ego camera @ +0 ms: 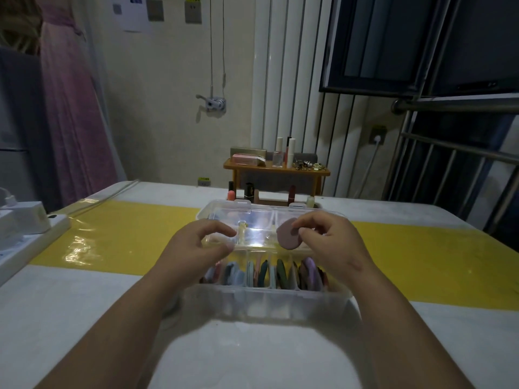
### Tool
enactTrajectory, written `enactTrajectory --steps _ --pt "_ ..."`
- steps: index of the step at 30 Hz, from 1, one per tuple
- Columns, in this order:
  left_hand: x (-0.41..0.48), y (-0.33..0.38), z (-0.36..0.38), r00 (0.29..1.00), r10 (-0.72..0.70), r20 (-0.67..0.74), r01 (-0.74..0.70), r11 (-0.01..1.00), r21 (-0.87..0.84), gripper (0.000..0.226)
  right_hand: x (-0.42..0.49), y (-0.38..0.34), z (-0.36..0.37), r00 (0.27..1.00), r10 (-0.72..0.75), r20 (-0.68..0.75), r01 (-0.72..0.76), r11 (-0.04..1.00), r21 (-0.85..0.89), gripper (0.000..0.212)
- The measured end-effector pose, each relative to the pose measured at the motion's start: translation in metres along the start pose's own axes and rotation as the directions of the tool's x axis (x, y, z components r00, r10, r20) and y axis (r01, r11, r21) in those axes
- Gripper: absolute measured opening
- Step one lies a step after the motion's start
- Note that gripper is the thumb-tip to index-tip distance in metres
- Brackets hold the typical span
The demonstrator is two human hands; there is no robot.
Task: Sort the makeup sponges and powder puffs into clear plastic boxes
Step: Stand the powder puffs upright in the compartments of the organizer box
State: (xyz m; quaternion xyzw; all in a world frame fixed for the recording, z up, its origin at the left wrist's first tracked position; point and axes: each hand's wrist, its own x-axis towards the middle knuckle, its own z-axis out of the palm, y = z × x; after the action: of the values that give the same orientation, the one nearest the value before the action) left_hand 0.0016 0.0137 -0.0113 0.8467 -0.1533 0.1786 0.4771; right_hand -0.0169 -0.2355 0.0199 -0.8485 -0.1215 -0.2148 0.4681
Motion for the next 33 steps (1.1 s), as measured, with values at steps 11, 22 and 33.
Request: enactTrajectory --steps 11,22,33 --pt "0.004 -0.007 0.000 0.987 -0.044 -0.155 0.052 0.998 0.047 0.019 0.000 0.004 -0.019 0.969 0.179 -0.171 -0.194 0.978 -0.078 0.006" --pt "0.006 -0.011 -0.006 0.977 -0.099 -0.191 0.079 0.991 -0.110 0.022 -0.002 -0.001 -0.022 0.949 0.314 -0.042 -0.310 0.895 -0.321 0.017" --pt "0.005 -0.006 -0.006 0.972 -0.162 -0.173 0.128 0.973 -0.191 0.019 -0.002 -0.001 -0.025 0.936 0.345 -0.061 -0.345 0.878 -0.331 0.016"
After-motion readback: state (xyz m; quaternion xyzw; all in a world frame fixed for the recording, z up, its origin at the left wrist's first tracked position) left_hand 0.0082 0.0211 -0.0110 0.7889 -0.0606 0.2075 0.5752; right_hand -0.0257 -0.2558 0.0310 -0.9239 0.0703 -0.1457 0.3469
